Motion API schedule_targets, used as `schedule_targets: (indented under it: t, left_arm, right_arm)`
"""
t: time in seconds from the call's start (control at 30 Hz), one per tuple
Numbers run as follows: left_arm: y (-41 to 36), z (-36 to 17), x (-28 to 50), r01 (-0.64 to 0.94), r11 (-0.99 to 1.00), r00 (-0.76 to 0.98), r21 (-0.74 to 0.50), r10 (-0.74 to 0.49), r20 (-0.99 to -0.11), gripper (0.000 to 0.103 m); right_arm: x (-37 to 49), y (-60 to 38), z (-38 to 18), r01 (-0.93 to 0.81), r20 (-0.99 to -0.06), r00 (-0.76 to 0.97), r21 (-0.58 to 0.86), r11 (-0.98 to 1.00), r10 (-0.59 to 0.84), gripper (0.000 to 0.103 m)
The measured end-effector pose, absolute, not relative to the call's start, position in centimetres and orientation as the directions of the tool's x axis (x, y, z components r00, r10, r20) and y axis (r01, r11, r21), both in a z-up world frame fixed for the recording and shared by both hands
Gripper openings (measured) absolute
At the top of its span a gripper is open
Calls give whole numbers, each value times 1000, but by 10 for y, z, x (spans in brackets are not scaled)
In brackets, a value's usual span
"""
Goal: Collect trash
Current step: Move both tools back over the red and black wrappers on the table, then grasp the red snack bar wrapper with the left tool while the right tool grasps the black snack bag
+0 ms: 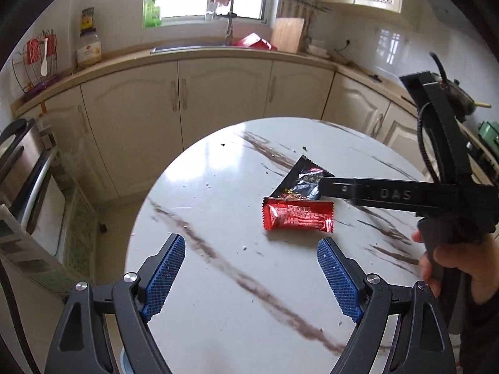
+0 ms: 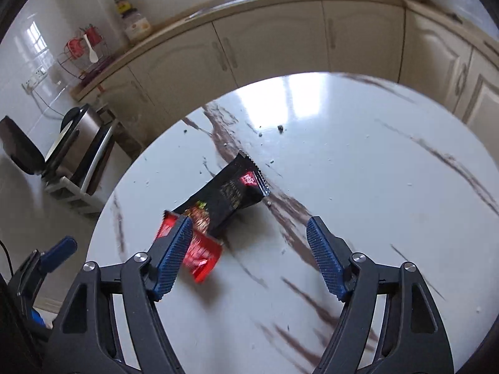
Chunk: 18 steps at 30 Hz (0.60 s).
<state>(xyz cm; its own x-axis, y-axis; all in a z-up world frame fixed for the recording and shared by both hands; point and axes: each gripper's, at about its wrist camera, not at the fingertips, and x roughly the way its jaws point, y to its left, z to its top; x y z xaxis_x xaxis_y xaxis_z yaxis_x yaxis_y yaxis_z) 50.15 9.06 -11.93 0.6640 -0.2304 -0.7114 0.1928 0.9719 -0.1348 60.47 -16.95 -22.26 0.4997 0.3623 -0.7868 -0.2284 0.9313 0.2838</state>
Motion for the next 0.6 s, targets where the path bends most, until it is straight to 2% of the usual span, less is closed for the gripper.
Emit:
schedule_targets:
  t: [0.17, 0.23, 0.27, 0.33, 0.37, 0.6]
  left_arm:
    - [80, -131, 514, 182, 975, 656, -131, -219, -722, 83]
    - [74, -137, 524, 179, 975, 651, -130, -216, -728, 83]
    - [70, -139, 526, 176, 976, 650, -131, -215, -729, 83]
    - [65, -140, 531, 177, 975, 645, -138, -221, -732, 83]
    - [61, -141, 535, 178, 974, 642, -144, -225, -733, 83]
    - [28, -147, 557, 187, 975, 619, -117, -209, -757, 84]
  right_arm:
    - [625, -156, -238, -253, -767, 514, 293, 922, 384, 67]
    - [630, -153, -239, -264, -763, 518, 289, 920, 387, 47]
    - [633, -149, -241, -275, -764, 511, 290, 917, 395, 29]
    - [633, -147, -242, -304, -761, 501, 291, 907, 412, 24]
    - [630, -149, -242, -317, -752, 507, 293, 902, 422, 16]
    - [604, -182, -224, -318, -722, 587, 210, 924, 366, 14]
